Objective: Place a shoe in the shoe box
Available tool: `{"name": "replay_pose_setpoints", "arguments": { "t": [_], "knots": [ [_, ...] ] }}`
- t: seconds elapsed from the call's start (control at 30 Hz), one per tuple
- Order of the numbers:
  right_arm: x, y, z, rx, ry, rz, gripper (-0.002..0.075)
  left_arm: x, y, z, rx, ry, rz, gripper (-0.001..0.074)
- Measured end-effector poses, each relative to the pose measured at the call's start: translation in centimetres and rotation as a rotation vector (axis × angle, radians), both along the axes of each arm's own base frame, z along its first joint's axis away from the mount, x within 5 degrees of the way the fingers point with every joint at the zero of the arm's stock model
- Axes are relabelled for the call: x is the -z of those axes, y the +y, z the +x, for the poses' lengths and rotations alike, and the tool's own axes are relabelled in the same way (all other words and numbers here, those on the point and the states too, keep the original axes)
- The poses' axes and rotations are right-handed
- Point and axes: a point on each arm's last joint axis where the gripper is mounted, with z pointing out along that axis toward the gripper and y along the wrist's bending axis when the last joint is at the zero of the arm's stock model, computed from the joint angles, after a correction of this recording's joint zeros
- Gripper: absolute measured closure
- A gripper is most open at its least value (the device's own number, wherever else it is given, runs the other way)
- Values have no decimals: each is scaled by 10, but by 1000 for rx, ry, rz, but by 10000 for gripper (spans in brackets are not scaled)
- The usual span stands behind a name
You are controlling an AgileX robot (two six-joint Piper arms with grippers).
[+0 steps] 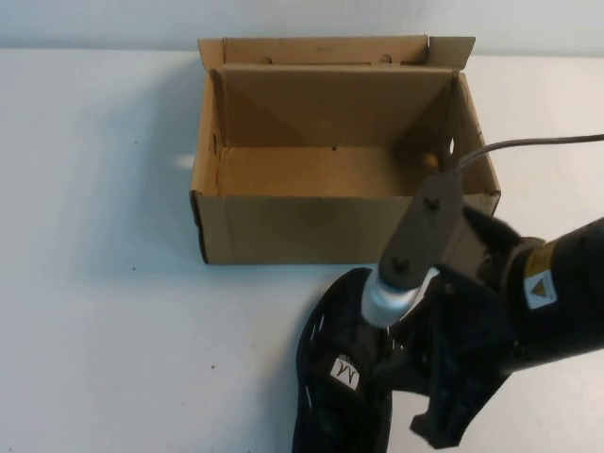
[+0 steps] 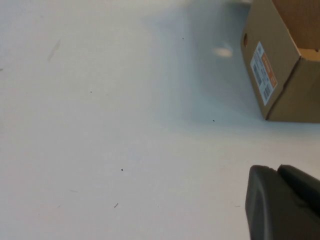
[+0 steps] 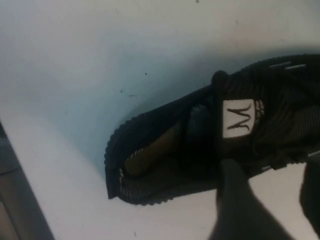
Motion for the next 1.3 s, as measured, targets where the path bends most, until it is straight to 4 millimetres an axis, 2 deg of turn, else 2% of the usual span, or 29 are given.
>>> {"name": "replay_pose_setpoints", "arguments": {
  "t": [0.13,0.27,0.4,0.67,0.77,0.87,0.93,1.0,1.1,1.17,1.3],
  "knots": [
    [12,15,2,-43,-7,-39,344,0,0,0,0,0,0,736],
    [31,28,13,-41,12,-67,254,0,0,0,0,0,0,736],
    [49,39,23,-35,32,-96,228,0,0,0,0,0,0,736],
    [87,48,45,-66,-16,-245,226,0,0,0,0,0,0,736],
    [98,51,52,-77,-41,-284,281,0,0,0,1,0,2,736],
    [103,53,56,-88,-71,-297,443,0,0,0,1,0,2,736],
    [103,53,57,-101,-89,-300,594,0,0,0,1,0,2,736],
    [101,54,57,-101,-95,-297,659,0,0,0,1,0,2,736],
    [91,55,57,-98,-95,-283,683,1,0,0,2,6,6,736],
    [78,58,53,-91,-82,-245,683,1,0,0,8,5,15,736],
    [36,66,45,-68,-37,-110,684,-1,-4,0,61,-11,28,737]
  ]
}}
